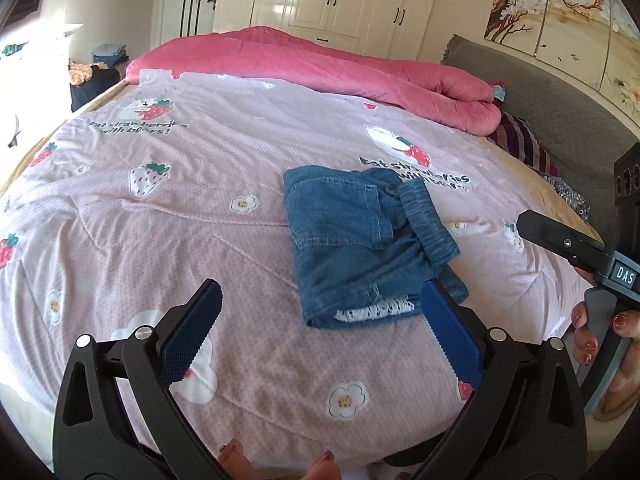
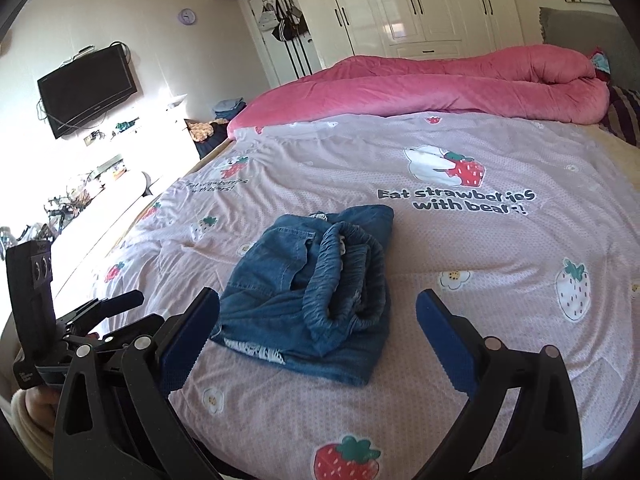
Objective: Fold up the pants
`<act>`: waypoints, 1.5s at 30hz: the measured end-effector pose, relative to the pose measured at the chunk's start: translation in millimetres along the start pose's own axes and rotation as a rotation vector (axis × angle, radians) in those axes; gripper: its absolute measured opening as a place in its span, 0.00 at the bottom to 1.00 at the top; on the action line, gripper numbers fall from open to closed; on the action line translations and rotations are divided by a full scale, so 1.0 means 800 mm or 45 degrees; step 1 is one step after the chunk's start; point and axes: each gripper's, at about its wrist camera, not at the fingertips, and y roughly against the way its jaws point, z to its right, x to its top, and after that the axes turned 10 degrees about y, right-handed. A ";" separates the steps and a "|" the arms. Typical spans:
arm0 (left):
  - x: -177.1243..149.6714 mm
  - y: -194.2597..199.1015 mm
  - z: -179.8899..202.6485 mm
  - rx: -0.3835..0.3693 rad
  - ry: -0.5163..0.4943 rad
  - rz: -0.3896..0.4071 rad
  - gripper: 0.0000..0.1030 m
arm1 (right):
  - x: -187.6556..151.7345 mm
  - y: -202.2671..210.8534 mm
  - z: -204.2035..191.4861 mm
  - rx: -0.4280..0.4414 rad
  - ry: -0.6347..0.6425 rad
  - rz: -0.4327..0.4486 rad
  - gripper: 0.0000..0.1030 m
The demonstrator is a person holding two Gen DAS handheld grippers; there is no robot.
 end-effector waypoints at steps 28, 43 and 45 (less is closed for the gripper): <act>-0.117 -0.004 0.000 0.066 0.036 -0.076 0.91 | -0.103 0.029 -0.019 -0.123 0.113 -0.048 0.96; -0.125 0.007 0.000 0.078 0.042 -0.045 0.91 | -0.130 0.029 -0.023 -0.123 0.091 -0.058 0.96; -0.126 0.007 0.001 0.082 0.033 -0.047 0.91 | -0.130 0.029 -0.023 -0.132 0.094 -0.058 0.96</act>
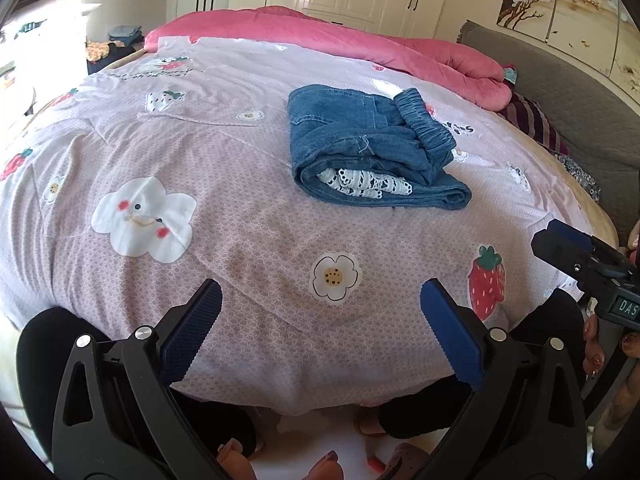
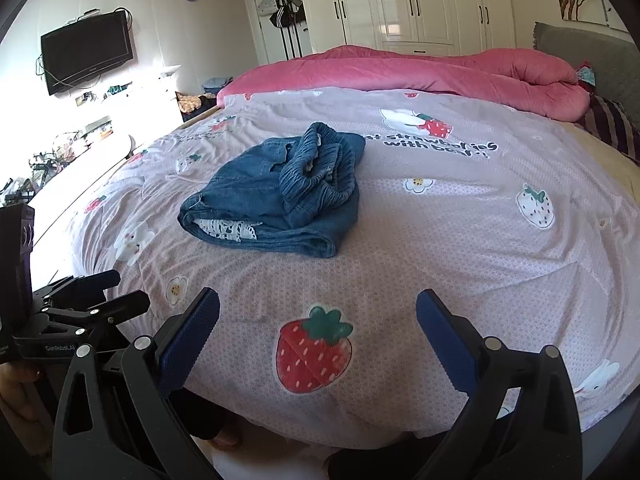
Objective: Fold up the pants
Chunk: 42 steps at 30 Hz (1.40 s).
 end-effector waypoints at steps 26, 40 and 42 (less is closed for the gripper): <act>0.001 -0.003 0.000 0.052 -0.007 0.000 0.91 | -0.008 -0.007 -0.006 -0.007 0.021 -0.034 0.96; 0.001 -0.003 0.001 0.085 -0.017 0.006 0.91 | -0.007 -0.008 -0.005 -0.009 0.017 -0.034 0.96; 0.001 -0.002 0.000 0.086 -0.015 0.005 0.91 | -0.008 -0.008 -0.004 -0.011 0.018 -0.033 0.96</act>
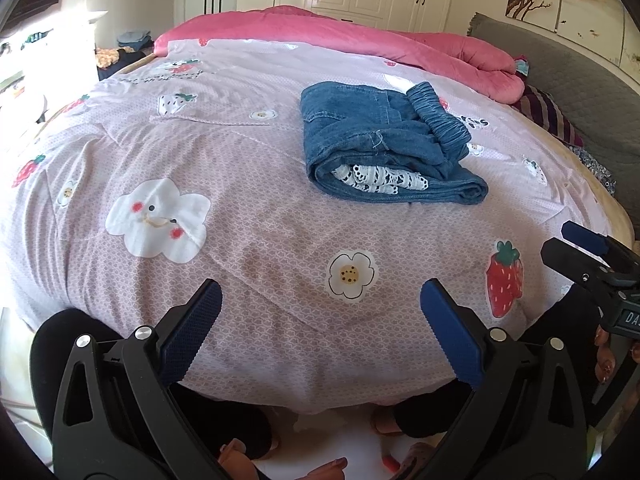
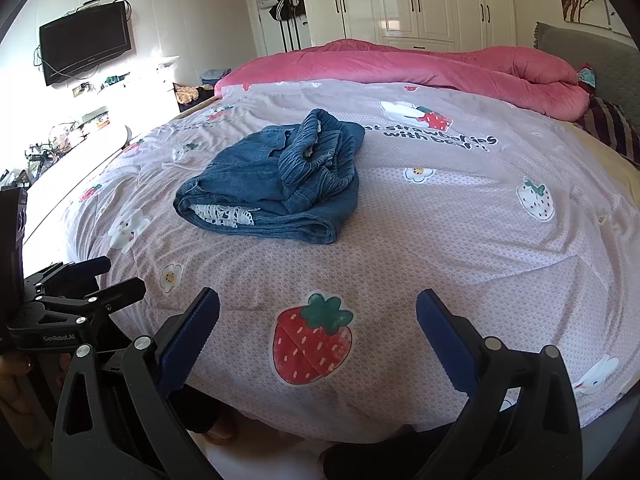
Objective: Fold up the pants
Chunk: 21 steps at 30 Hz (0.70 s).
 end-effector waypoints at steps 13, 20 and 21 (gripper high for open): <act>0.000 -0.001 -0.001 0.014 0.005 -0.003 0.91 | -0.001 0.000 -0.004 0.000 0.008 -0.008 0.96; -0.001 0.000 -0.001 0.009 0.006 -0.005 0.91 | -0.001 0.000 -0.005 0.001 0.007 -0.015 0.96; -0.001 0.000 -0.002 0.008 0.005 -0.004 0.91 | -0.001 0.000 -0.005 0.000 0.007 -0.016 0.96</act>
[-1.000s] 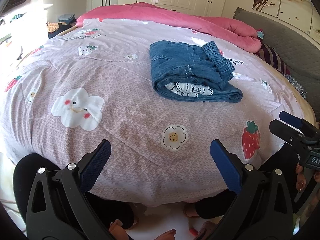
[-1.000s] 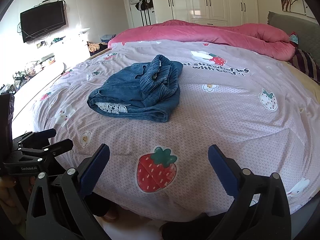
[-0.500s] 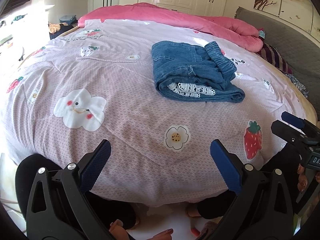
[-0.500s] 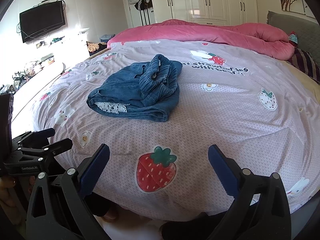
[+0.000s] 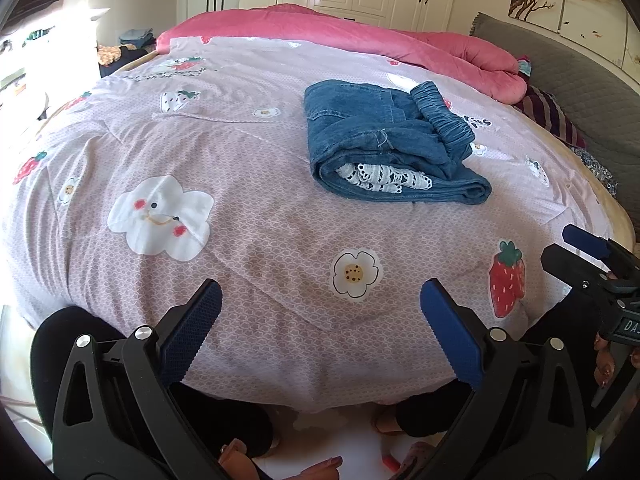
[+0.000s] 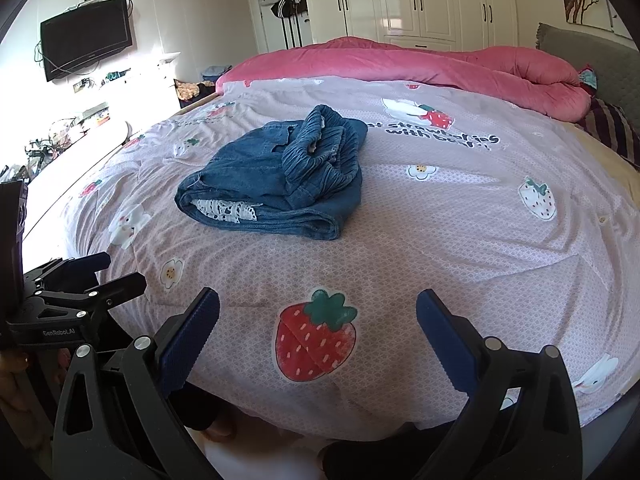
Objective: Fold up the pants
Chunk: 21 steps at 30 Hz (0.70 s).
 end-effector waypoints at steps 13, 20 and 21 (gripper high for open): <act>0.000 -0.002 0.002 0.011 -0.012 -0.009 0.91 | -0.001 -0.001 0.000 -0.006 -0.001 -0.005 0.96; 0.000 -0.001 0.002 0.010 -0.011 0.000 0.91 | -0.001 -0.003 0.000 -0.011 0.001 -0.009 0.96; 0.000 0.000 0.002 0.000 -0.006 0.004 0.91 | -0.001 -0.003 -0.001 -0.014 0.000 -0.010 0.96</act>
